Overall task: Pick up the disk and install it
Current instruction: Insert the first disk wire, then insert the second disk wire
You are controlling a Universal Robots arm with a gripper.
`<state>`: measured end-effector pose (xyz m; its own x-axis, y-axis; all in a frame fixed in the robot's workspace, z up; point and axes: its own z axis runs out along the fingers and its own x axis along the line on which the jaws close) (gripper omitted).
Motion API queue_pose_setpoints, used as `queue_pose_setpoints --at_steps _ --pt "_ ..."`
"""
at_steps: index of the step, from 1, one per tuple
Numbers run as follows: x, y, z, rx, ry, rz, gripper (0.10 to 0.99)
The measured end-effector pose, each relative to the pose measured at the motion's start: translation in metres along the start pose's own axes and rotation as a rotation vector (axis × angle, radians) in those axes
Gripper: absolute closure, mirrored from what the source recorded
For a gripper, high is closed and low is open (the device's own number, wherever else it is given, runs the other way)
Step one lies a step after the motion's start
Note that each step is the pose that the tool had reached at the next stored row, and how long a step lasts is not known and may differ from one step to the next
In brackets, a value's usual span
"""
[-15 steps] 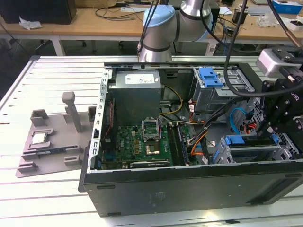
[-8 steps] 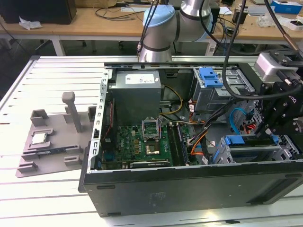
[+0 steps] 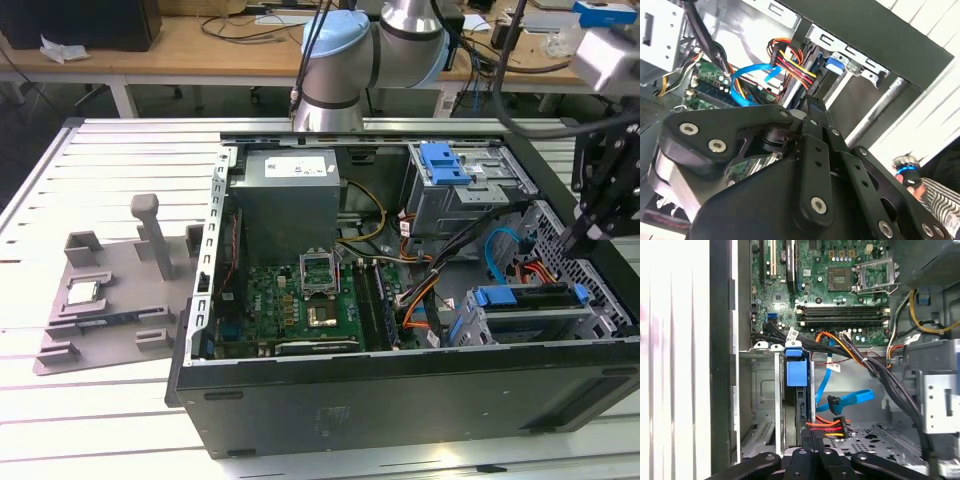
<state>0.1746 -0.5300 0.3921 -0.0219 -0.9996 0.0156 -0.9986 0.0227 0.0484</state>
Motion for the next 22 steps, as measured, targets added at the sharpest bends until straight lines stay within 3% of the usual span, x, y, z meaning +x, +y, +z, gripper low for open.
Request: queue_pose_setpoints --at_steps 1,9,13,22 --pt "0.0 0.0002 -0.0043 0.0 0.0002 0.0 0.98" --pt "0.0 0.0003 -0.0063 0.0 0.0 0.0 0.98" --pt "-0.0002 0.0004 -0.0072 0.0 0.0001 0.0 0.725" --pt "-0.0085 0.0178 0.0079 0.003 0.0015 -0.035 0.725"
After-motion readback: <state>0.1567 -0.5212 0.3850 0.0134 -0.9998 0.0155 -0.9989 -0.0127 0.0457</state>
